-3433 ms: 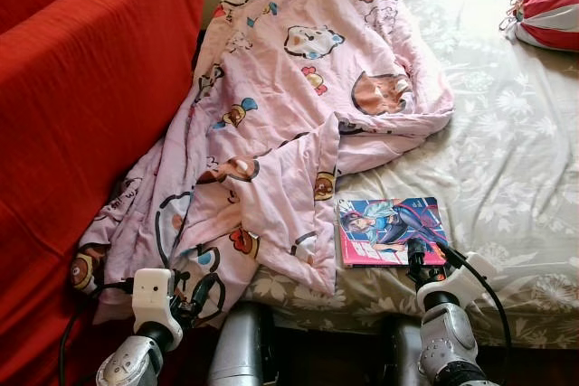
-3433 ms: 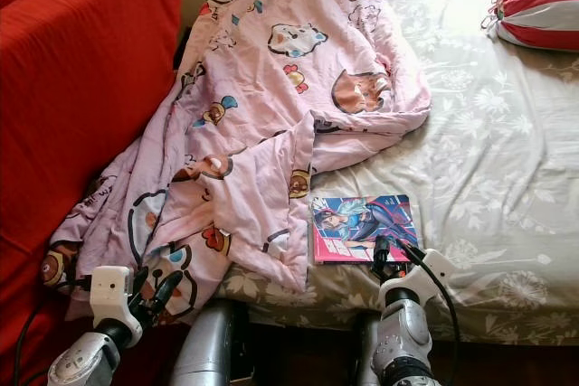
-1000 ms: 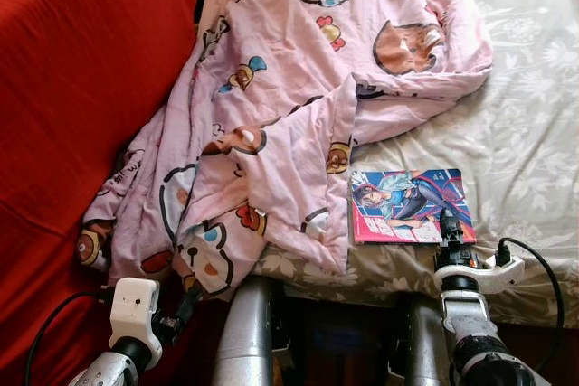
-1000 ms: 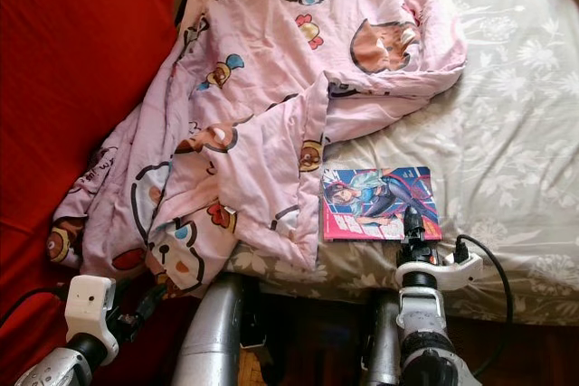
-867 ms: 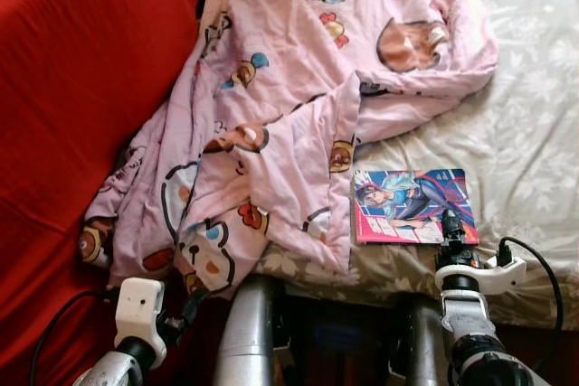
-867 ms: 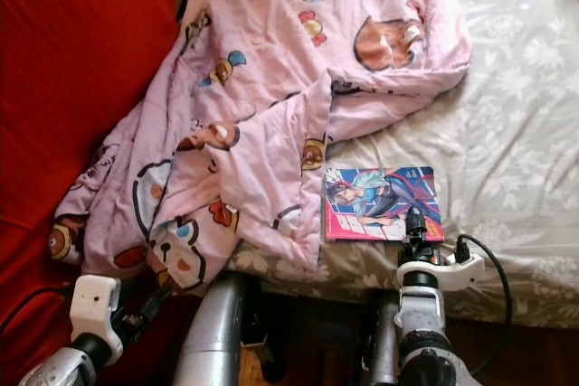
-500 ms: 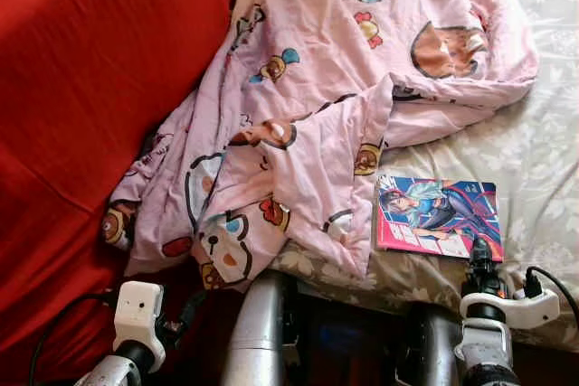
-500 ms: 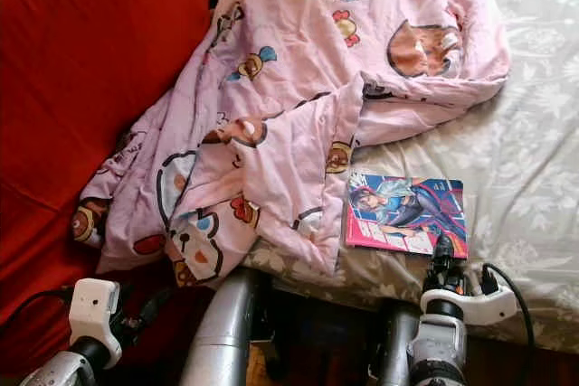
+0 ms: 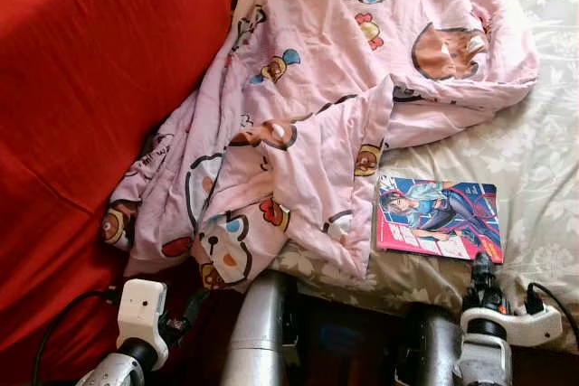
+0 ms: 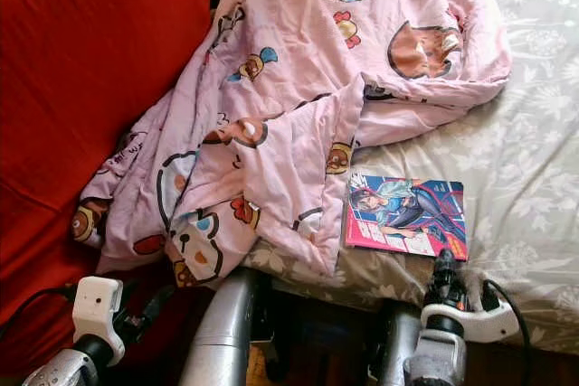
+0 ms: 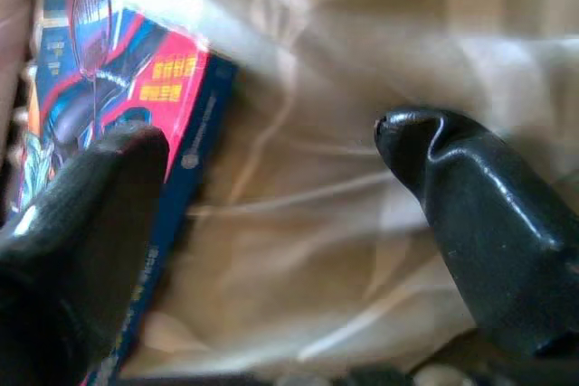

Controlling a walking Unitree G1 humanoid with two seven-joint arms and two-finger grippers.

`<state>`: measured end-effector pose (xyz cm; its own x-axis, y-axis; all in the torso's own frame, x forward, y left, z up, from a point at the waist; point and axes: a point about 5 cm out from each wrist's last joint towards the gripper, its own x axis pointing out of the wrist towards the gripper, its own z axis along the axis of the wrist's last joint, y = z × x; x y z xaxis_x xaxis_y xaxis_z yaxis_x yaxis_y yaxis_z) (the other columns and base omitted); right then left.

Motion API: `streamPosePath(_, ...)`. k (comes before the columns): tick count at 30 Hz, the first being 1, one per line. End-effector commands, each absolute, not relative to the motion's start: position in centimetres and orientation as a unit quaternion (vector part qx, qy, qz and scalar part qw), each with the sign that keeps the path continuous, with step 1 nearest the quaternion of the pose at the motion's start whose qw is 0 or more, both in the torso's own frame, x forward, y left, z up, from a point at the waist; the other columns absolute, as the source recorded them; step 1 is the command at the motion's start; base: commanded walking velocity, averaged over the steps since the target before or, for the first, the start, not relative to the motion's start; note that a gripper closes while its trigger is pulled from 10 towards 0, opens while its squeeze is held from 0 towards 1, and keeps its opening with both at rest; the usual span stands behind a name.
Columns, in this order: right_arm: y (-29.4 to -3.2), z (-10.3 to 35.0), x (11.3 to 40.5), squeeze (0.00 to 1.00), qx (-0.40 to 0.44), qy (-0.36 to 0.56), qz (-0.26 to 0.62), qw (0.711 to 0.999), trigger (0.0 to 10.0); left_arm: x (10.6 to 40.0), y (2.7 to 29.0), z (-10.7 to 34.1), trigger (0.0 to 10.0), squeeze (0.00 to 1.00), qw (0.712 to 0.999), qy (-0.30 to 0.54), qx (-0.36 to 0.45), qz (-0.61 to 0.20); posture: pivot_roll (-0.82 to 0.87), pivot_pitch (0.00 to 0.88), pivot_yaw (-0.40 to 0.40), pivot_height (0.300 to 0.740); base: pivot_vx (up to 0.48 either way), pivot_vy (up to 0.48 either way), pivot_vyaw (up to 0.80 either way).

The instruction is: Clean up the room

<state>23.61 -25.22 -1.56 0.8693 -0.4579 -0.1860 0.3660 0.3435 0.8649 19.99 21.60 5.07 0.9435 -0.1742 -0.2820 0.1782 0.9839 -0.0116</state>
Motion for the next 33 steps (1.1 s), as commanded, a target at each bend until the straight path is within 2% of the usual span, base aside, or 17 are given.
streamPosePath(1, -25.2, -4.2, 19.7, 0.00, 0.531, -0.018, -0.313, 0.787, 10.0, 19.2, 22.1, 4.2, 10.0, 0.00, 0.983, 0.163, 0.016, -0.079, 0.24, 0.292, 0.148, 0.590, 0.000, 0.000, 0.00)
streamPosePath(9, -25.9, -3.4, 19.5, 0.00, 0.524, -0.048, -0.306, 0.793, 10.0, 19.3, 22.0, 4.1, 10.0, 0.00, 0.984, 0.161, 0.015, -0.078, 0.23, 0.283, 0.140, 0.590, 0.000, 0.000, 0.00)
streamPosePath(15, -25.3, -1.6, 20.2, 0.00, 0.513, -0.077, -0.256, 0.816, 10.0, 19.4, 22.1, 4.2, 10.0, 0.00, 0.985, 0.155, 0.012, -0.075, 0.23, 0.275, 0.137, 0.590, 0.000, 0.000, 0.00)
streamPosePath(18, -24.5, 1.2, 21.7, 0.00, 0.521, -0.121, -0.192, 0.823, 10.0, 19.5, 22.2, 4.2, 10.0, 0.00, 0.985, 0.152, 0.012, -0.074, 0.23, 0.273, 0.139, 0.590, 0.000, 0.000, 0.00)
streamPosePath(22, -24.0, 3.1, 23.8, 0.00, 0.522, -0.138, -0.149, 0.829, 10.0, 19.6, 22.2, 4.2, 10.0, 0.00, 0.985, 0.152, 0.013, -0.075, 0.23, 0.273, 0.139, 0.590, 0.000, 0.000, 0.00)
streamPosePath(27, -23.7, 3.6, 26.6, 0.00, 0.506, -0.106, -0.118, 0.848, 10.0, 19.9, 22.1, 4.2, 10.0, 0.00, 0.985, 0.151, 0.013, -0.077, 0.22, 0.294, 0.140, 0.590, 0.000, 0.000, 0.00)
streamPosePath(33, -23.4, 3.5, 28.4, 0.00, 0.503, -0.061, -0.121, 0.854, 10.0, 20.1, 22.1, 4.2, 10.0, 0.00, 0.986, 0.150, 0.014, -0.077, 0.22, 0.301, 0.143, 0.590, 0.000, 0.000, 0.00)
